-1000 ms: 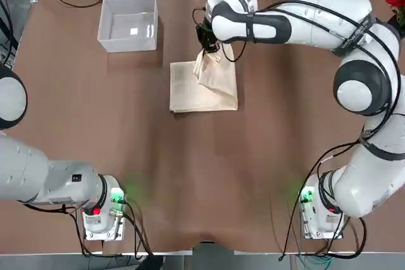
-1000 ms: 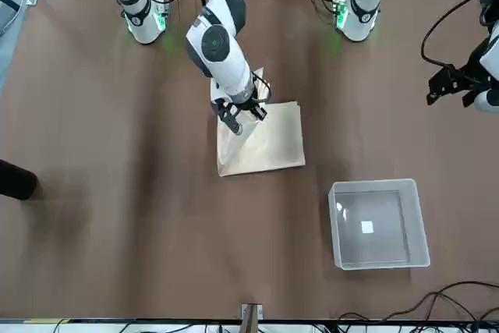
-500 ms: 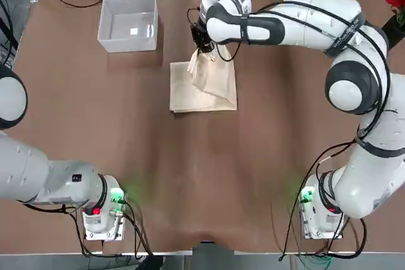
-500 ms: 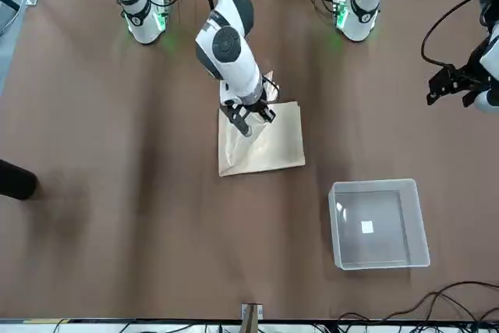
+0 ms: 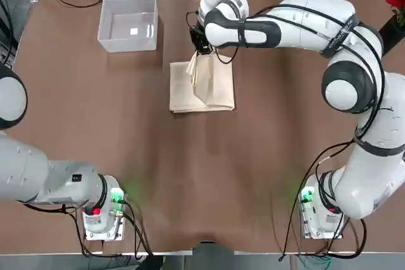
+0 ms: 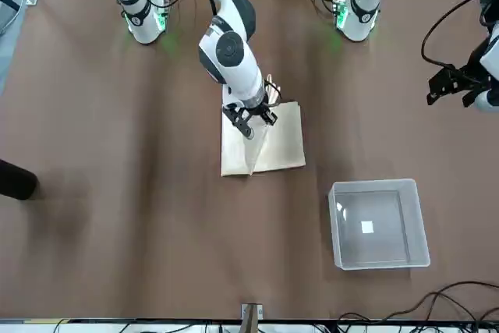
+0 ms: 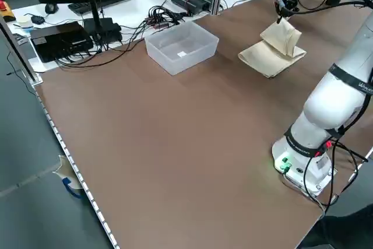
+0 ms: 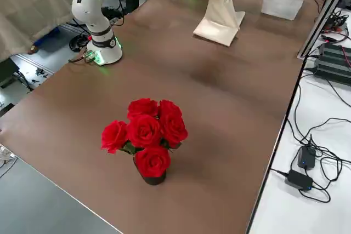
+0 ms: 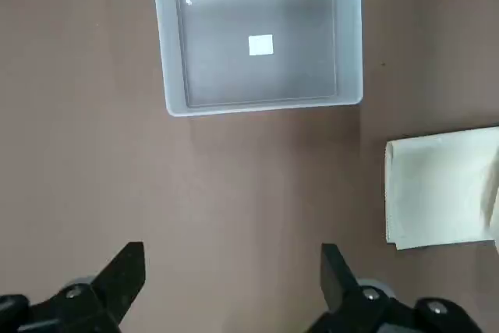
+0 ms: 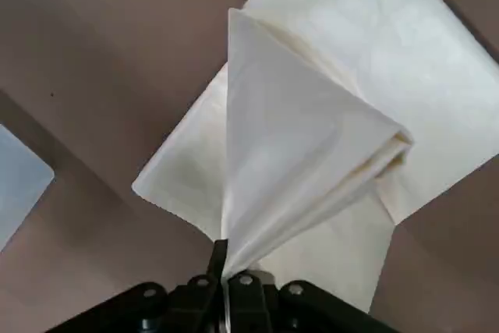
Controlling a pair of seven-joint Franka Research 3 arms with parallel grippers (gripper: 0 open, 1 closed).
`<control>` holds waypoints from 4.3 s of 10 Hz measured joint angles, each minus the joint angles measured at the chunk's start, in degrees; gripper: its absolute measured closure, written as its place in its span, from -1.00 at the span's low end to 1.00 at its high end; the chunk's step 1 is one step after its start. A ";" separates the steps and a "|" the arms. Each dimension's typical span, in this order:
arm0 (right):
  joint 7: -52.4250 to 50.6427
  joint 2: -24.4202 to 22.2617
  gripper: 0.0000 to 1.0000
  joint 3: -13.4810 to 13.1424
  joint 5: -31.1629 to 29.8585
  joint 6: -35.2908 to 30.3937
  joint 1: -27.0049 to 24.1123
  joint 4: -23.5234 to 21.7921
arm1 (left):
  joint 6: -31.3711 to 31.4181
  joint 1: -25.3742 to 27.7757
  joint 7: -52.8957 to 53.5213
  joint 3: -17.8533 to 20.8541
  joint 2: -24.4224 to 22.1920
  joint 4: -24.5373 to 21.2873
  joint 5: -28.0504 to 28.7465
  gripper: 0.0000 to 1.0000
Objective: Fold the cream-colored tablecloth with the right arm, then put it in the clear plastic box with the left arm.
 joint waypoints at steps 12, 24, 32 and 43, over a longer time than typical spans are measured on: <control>-2.77 4.69 0.78 -4.91 -9.88 1.03 7.75 3.20 | 0.00 0.03 0.00 0.07 0.44 0.00 0.00 -0.98; -6.82 2.99 -1.00 -7.21 -14.65 -11.01 7.19 9.13 | -0.58 -0.03 0.00 -1.35 0.73 -0.47 -0.76 -0.97; -27.18 -5.93 -1.00 -7.33 -12.86 -27.52 -10.84 9.60 | 13.87 -2.06 -0.19 -2.15 -12.76 -32.84 -17.86 -0.65; -66.24 -13.82 -1.00 -7.19 -10.19 -35.47 -38.47 9.85 | 62.18 -3.90 -0.90 -18.32 18.25 -38.02 -22.33 -0.99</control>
